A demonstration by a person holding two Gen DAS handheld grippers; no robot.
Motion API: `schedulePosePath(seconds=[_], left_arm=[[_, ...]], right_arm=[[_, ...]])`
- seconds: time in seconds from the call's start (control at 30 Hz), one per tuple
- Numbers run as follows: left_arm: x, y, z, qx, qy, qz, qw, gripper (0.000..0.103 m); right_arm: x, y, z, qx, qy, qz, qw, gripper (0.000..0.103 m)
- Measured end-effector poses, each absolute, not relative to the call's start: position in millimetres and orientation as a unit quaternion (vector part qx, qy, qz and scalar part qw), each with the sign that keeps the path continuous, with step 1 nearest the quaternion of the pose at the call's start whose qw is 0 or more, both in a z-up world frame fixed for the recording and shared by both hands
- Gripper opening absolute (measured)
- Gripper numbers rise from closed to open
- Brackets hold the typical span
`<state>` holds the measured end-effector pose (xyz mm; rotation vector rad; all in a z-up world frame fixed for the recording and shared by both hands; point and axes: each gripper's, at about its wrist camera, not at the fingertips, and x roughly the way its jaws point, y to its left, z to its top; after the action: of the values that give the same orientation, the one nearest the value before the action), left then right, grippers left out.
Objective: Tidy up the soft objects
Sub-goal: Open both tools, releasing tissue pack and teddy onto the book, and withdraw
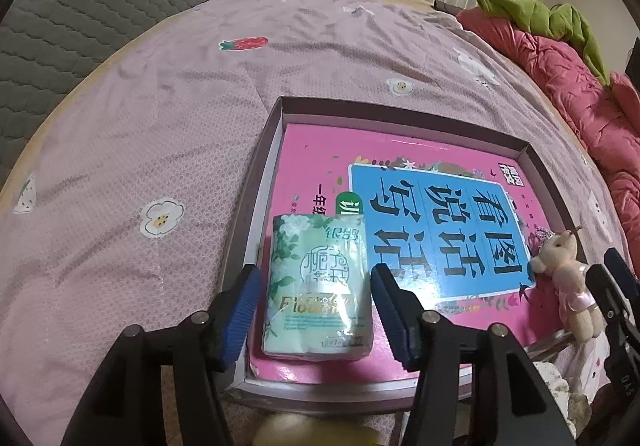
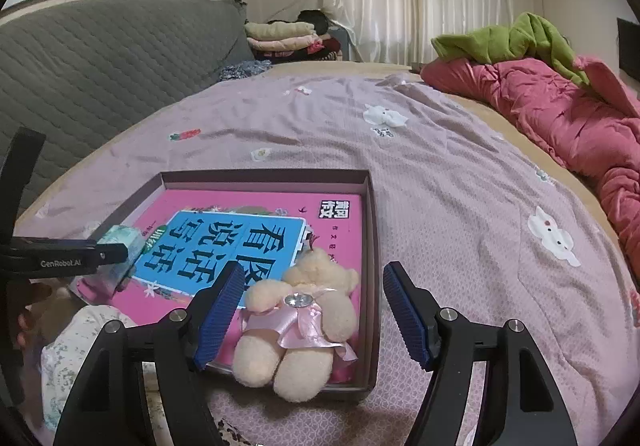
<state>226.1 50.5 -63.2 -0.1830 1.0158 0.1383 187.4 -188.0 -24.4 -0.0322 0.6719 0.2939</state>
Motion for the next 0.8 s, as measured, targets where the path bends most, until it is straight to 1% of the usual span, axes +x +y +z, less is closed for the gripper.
schedulePosePath(seconds=[0.33, 0.8], left_arm=[[223, 50, -58, -0.086, 0.481, 0.062, 0.871, 0.058], [207, 50, -36, -0.088, 0.461, 0.067, 0.881, 0.060]], right_arm=[[183, -192, -17, 0.000, 0.317, 0.148, 0.937, 0.074], [177, -194, -10, 0.003, 0.307, 0.155, 0.939, 0.074]])
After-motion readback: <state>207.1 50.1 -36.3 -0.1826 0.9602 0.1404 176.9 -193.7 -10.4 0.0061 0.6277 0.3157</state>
